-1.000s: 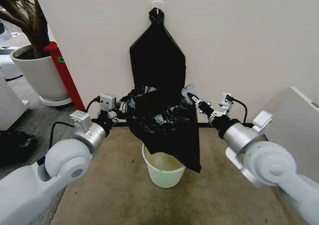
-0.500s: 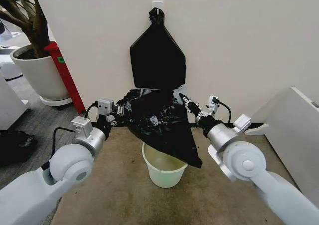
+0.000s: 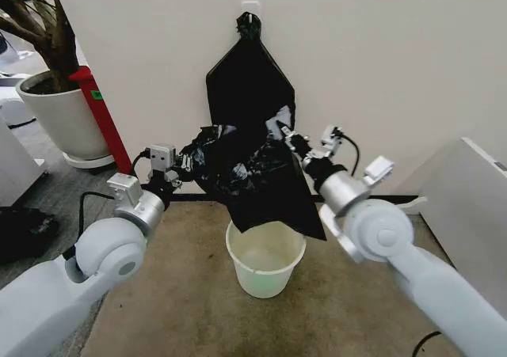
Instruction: Place the garbage bag over the trash bin.
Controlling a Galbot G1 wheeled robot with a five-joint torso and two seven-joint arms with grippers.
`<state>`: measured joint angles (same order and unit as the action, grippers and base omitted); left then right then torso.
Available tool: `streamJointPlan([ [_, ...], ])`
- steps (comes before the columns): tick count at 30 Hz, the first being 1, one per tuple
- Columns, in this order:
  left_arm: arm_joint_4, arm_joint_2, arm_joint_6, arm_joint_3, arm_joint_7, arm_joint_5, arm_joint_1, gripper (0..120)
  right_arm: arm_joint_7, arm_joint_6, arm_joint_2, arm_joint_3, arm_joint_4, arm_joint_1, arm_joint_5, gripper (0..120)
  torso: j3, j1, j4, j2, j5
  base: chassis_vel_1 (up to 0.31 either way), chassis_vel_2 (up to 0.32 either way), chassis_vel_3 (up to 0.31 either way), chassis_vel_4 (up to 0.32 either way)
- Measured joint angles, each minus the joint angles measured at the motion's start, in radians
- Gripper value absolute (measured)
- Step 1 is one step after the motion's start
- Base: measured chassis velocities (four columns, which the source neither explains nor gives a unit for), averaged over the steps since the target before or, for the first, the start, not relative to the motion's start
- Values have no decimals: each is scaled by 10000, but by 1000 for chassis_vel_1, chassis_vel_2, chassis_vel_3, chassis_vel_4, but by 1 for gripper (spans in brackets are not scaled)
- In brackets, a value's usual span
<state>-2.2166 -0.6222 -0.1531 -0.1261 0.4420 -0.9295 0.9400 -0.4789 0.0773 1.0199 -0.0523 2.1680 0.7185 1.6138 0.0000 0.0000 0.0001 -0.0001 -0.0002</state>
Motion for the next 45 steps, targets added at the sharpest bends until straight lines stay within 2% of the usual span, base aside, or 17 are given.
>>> streamJointPlan([
  [13,167,-340,19,20,-56,608,1442,0,-99,248,474,137,-338,925,-39,0,-1,0,1,0,1,0,0,0,0],
  [20,345,-505,27,193,-37,694,1301,0,-103,294,309,927,-267,2088,-126,0,-1,0,-5,0,4,0,0,0,0],
  [25,314,-519,69,199,15,751,1264,0,-58,345,190,1114,-64,2733,-401,0,-1,0,-5,1,3,0,0,0,0],
  [32,112,-348,248,-55,235,820,995,0,-35,359,488,771,-185,2001,-307,0,-1,0,-1,0,1,0,0,0,0],
  [38,-161,-45,264,-256,276,807,1023,0,68,356,1124,141,-773,1083,-521,0,0,0,2,0,0,0,0,0,0],
  [45,-232,32,279,-352,306,805,1024,0,87,457,1744,82,-1067,756,-840,0,0,1,0,0,1,0,0,0,0],
])
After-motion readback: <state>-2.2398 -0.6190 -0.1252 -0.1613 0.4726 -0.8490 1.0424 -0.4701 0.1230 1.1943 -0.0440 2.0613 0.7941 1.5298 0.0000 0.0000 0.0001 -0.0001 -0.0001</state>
